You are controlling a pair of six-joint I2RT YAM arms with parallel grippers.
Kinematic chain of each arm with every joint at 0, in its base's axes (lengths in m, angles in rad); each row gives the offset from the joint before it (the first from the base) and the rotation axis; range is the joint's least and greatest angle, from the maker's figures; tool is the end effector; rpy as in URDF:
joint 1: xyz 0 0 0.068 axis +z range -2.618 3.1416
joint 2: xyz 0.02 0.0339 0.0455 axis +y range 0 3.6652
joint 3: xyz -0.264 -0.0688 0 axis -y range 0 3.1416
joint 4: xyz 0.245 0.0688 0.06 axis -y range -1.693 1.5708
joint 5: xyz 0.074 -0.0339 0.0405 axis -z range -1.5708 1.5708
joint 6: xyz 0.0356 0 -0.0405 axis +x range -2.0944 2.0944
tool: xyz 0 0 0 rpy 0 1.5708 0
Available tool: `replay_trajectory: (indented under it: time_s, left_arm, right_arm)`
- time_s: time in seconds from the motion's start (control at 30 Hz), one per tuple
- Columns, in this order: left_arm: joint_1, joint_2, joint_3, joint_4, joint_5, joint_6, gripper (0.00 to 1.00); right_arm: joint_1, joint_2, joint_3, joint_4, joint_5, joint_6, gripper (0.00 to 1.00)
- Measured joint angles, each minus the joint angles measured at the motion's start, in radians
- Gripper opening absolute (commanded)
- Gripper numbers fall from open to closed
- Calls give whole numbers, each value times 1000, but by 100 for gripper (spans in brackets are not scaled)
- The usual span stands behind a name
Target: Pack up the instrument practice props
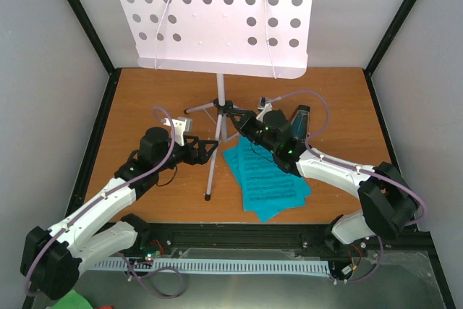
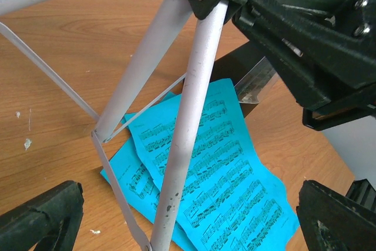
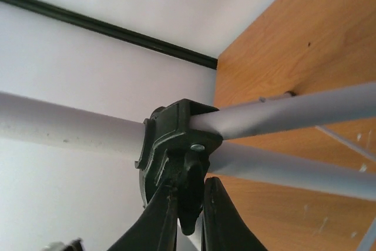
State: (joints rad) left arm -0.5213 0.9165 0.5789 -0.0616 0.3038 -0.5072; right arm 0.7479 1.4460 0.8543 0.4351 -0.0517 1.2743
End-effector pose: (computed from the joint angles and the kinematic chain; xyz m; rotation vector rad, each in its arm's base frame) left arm 0.1767 -0.1137 0.2565 0.2249 2.0689 -0.9517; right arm 0.2423 0.2273 0.2715 0.4752 1.9325 1.4680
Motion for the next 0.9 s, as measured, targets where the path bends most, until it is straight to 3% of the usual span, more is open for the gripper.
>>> replay_trajectory:
  time_s: [0.27,0.3,0.37,0.43,0.5,0.67,0.77,0.9]
  left_arm:
    - [0,13,11,1,13,-1,99]
    - [0,17,12,1,16,-2,99]
    - [0,22,15,1,19,-7,99]
    - [0,22,16,1,21,-10,99]
    - [0,22,18,2,22,-12,100]
    - [0,22,21,6,29,-13,96]
    - [0,27,21,23,44,-16,88]
    - [0,50,21,47,56,-26,77]
  right_arm:
    - [19,-5,-40,67,56,-584,9]
    - [20,-5,-41,69,60,-651,13]
    - [21,-8,-42,66,63,-767,33]
    - [19,-22,-42,44,68,-861,61]
    - [17,-50,-42,9,73,-924,72]
    - [2,-183,-44,-31,68,-1003,71]
    - [-67,-262,-61,15,-31,-994,67]
    - [-180,-251,-68,120,-209,-947,62]
